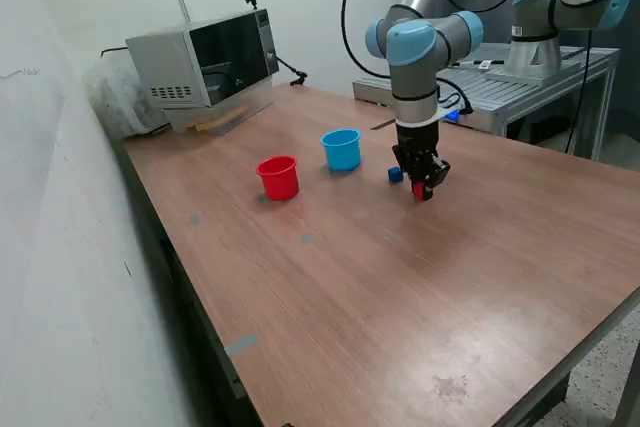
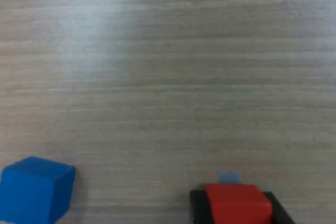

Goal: Place red objects in the red bin, and blue objects in the blue bin.

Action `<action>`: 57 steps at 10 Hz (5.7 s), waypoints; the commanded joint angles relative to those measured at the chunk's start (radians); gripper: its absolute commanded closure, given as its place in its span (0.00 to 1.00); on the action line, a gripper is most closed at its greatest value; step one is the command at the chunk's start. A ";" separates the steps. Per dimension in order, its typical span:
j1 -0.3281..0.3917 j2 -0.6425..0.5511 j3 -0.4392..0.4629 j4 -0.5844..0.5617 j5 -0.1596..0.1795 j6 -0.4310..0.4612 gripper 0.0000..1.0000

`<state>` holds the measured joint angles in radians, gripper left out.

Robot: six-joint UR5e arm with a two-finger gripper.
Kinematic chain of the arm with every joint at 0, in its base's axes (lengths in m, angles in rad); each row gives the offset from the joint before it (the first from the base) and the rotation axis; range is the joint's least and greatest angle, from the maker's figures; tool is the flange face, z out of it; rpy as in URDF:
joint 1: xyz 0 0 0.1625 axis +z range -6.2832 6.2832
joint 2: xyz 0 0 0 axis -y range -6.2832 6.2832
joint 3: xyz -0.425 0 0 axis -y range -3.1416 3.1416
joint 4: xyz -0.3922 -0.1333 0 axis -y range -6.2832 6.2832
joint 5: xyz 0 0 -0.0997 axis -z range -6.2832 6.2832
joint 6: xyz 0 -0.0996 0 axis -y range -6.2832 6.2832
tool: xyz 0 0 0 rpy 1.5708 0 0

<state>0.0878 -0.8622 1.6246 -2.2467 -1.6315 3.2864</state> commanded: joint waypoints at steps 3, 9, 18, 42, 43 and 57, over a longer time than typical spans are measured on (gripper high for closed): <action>-0.003 -0.158 -0.095 0.079 -0.007 -0.007 1.00; -0.065 -0.079 -0.372 0.170 -0.024 -0.050 1.00; -0.295 0.042 -0.457 0.174 -0.036 -0.071 1.00; -0.322 0.143 -0.526 0.161 -0.036 -0.122 0.00; -0.322 0.144 -0.526 0.161 -0.036 -0.122 0.00; -0.215 -0.107 -0.011 0.101 -0.073 -0.114 0.00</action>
<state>-0.1659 -0.9193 1.4830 -2.1101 -1.7013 3.1664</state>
